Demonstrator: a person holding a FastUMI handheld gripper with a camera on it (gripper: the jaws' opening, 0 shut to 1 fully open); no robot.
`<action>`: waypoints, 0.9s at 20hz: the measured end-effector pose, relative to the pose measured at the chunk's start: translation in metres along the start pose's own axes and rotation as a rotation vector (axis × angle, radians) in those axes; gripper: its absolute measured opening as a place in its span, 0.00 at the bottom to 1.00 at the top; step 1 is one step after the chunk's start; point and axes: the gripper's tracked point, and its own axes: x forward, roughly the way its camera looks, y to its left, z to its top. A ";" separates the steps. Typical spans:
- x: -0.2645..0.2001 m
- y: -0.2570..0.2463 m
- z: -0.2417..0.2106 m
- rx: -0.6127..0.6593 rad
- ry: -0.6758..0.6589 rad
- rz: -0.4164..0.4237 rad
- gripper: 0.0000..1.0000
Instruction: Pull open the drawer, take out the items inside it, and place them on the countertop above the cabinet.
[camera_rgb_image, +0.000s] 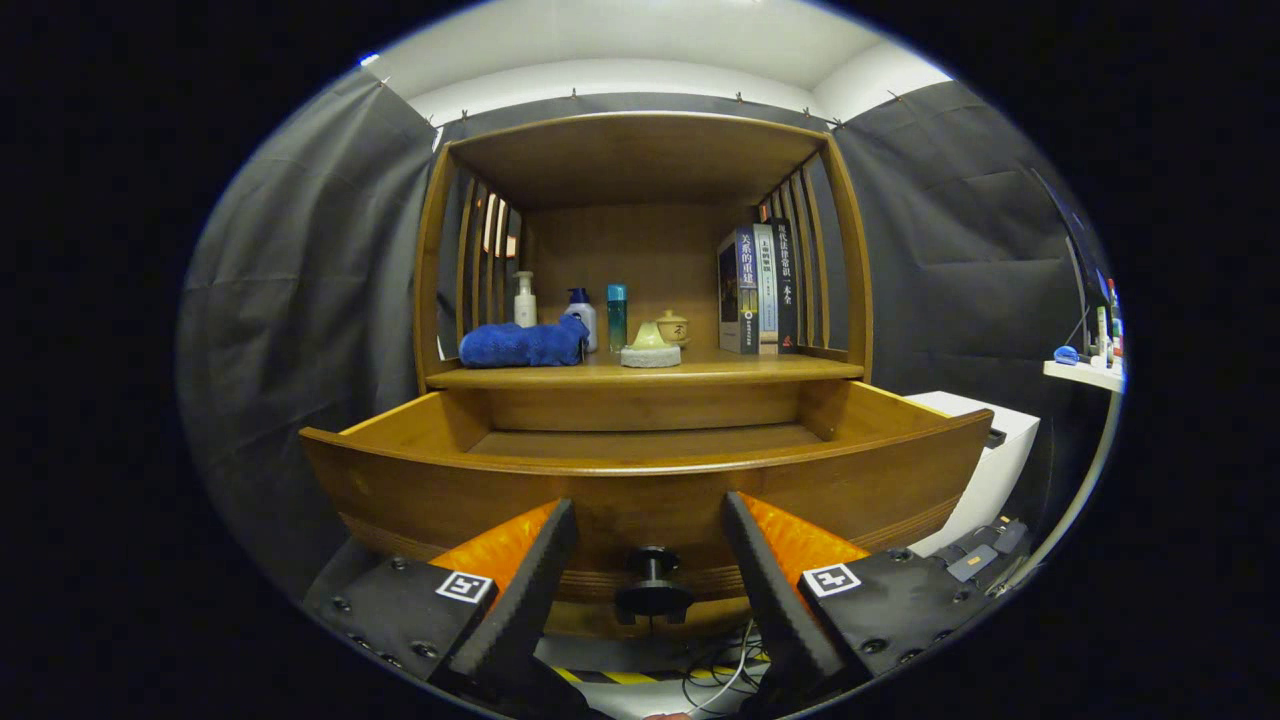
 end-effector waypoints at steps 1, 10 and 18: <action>-0.003 0.000 -0.001 -0.007 -0.002 0.000 0.97; 0.021 -0.001 0.011 0.021 0.005 0.005 0.98; 0.057 0.000 0.021 0.033 0.008 0.002 0.98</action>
